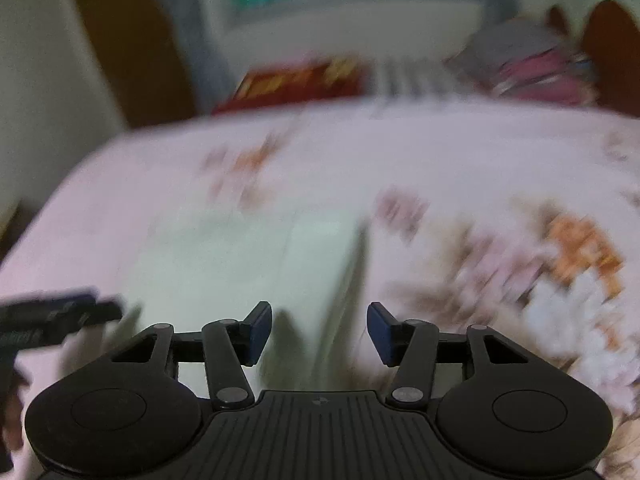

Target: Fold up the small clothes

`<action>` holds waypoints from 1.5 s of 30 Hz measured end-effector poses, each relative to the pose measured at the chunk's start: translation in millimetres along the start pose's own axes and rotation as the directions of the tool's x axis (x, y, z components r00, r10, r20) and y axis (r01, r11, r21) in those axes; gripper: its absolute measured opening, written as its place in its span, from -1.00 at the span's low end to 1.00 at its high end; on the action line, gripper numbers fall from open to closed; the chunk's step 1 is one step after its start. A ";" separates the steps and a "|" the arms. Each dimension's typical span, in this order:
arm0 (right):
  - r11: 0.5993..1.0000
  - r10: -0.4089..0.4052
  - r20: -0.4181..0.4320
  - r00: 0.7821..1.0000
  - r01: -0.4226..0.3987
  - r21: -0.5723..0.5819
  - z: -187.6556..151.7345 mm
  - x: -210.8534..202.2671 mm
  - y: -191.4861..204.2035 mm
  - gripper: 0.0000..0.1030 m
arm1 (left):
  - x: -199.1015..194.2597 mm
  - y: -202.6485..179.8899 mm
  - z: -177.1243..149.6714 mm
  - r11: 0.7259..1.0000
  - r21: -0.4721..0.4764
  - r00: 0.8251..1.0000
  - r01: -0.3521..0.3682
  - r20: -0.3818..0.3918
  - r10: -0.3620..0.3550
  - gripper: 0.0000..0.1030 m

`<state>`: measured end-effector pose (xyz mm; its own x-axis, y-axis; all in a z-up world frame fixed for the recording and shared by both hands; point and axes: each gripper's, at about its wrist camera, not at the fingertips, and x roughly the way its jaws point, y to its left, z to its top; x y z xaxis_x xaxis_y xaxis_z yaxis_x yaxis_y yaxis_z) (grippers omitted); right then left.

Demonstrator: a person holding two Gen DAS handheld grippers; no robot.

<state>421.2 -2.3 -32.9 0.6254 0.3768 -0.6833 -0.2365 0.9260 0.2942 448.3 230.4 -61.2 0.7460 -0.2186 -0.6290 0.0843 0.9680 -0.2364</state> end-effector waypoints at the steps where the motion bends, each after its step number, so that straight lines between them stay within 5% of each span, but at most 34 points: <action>1: 0.999 -0.004 0.019 1.000 0.003 0.046 7.9 1.5 -3.2 0.00 | 7.6 -1.6 8.0 1.000 0.005 1.000 0.009 0.003 -0.009 -0.11; 3: 0.997 0.023 0.020 1.000 -0.024 0.072 24.7 17.5 3.3 -0.38 | 20.6 -4.2 17.2 0.999 0.026 1.000 0.031 0.007 -0.031 -0.16; 6: 0.998 0.054 -0.029 0.998 -0.054 -0.025 33.2 49.7 26.5 -0.45 | 46.1 -14.3 19.5 0.994 0.065 0.996 0.091 -0.021 -0.090 -0.28; 8: 0.994 0.017 -0.066 0.998 -0.024 -0.103 30.6 71.1 33.9 -0.71 | 69.4 -21.6 11.7 0.990 0.094 0.990 0.104 -0.105 -0.094 -0.30; 10: 0.993 -0.036 -0.109 0.993 0.024 -0.115 19.9 92.7 22.6 -0.86 | 70.8 -14.2 0.1 0.990 0.079 0.989 0.118 -0.100 -0.110 -0.30; 17: 0.994 -0.059 -0.060 0.996 0.053 -0.098 21.9 75.0 10.8 -0.87 | 41.3 -11.8 6.0 0.987 0.074 0.988 0.144 -0.075 -0.139 -0.30; 20: 0.991 0.034 -0.023 0.999 -0.036 -0.130 13.6 38.4 18.9 -0.87 | 14.3 -13.5 -9.3 0.983 0.068 0.985 0.171 -0.040 -0.169 -0.30; 23: 0.974 0.081 -0.050 0.995 -0.090 -0.210 -8.2 23.3 29.9 -0.87 | 25.3 -19.5 -21.6 0.980 0.070 0.980 0.185 -0.090 -0.178 -0.30; 28: 0.974 -0.067 -0.054 0.996 0.053 -0.218 -27.6 51.8 20.8 -0.87 | 45.3 -31.6 -28.5 0.981 0.097 0.982 0.168 -0.107 -0.158 -0.32; 33: 0.982 -0.077 -0.059 0.995 0.065 -0.178 -22.3 45.4 15.0 -0.87 | 10.8 -29.7 -41.7 0.983 0.068 0.984 0.169 -0.070 -0.165 -0.33; 38: 0.974 0.041 -0.023 0.999 -0.045 -0.221 -43.6 -4.3 24.5 -0.87 | -29.3 -31.8 -74.2 0.991 0.052 0.992 0.124 -0.032 -0.123 -0.33; 45: 0.949 0.093 -0.118 0.989 -0.124 -0.291 -94.1 -22.2 34.3 -0.87 | -56.3 -46.6 -111.9 0.998 0.039 0.998 0.045 -0.044 -0.043 -0.33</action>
<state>329.2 23.2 -70.5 0.5085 0.4609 -0.7273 -0.5183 0.8384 0.1690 328.4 183.8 -97.7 0.7119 -0.2654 -0.6502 0.1438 0.9613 -0.2350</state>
